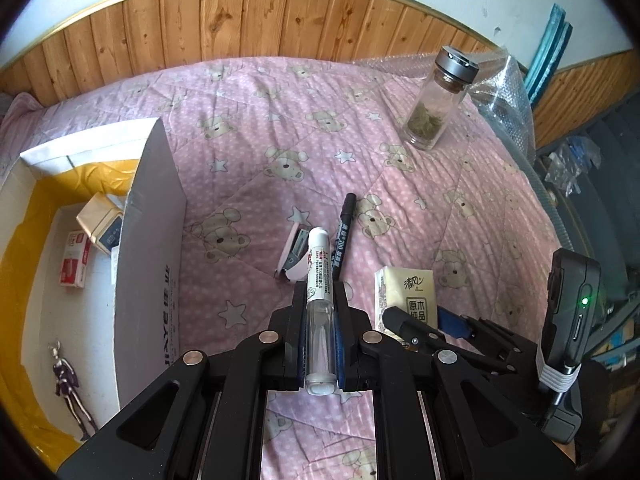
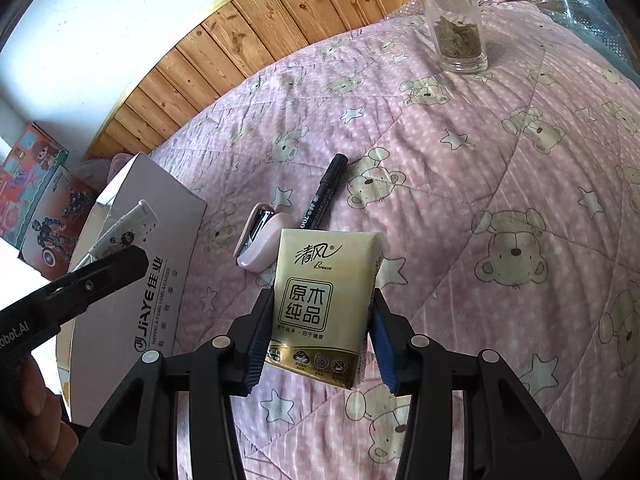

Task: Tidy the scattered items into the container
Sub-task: 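Carry the white marker with the left gripper while the right carries the tissue pack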

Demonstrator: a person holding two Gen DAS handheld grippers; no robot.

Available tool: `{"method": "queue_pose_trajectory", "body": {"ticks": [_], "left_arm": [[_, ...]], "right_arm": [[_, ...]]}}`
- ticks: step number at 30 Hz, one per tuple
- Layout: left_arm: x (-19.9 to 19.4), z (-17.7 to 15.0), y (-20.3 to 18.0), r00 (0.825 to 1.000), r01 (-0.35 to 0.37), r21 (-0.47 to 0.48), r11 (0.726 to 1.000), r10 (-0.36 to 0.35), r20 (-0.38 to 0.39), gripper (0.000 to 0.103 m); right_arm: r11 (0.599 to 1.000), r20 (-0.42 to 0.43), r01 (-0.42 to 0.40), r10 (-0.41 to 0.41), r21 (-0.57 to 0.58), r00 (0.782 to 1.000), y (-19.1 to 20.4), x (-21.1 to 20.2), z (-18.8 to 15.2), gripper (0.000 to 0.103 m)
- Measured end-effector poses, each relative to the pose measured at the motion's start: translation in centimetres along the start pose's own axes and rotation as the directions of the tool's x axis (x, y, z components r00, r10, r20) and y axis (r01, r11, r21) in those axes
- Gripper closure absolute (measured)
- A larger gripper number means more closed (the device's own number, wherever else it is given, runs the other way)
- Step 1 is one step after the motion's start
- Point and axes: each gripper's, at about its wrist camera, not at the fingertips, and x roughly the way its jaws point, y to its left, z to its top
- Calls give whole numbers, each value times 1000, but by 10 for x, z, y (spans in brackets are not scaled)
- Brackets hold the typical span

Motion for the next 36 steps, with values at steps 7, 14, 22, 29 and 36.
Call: {"method": "queue_pose_trajectory", "body": {"ticks": [7,14,22,29,36], "left_arm": [[-27,-17,2,999,46,-26,999,-45,31,93],[-52,-34,3,996,48,-19,999,-47,72,93],[-70,-53,6,994,72,-33,997,-69,89,93],[-83,-67,6,991,93,-46,995,-88,102,93],[-95,-71,15,988,92,-61,994,-83,127,93]], "right_arm": [[999,8,0,0,-33,1000,12,-18,-25,56],[997,13,-16,17,-71,1000,28,-35,-48,56],[995,19,-40,42,-95,999,41,-54,-67,56],[991,25,-61,64,-118,998,53,-66,-71,56],[983,36,-97,104,-157,994,74,-79,-72,56]]}}
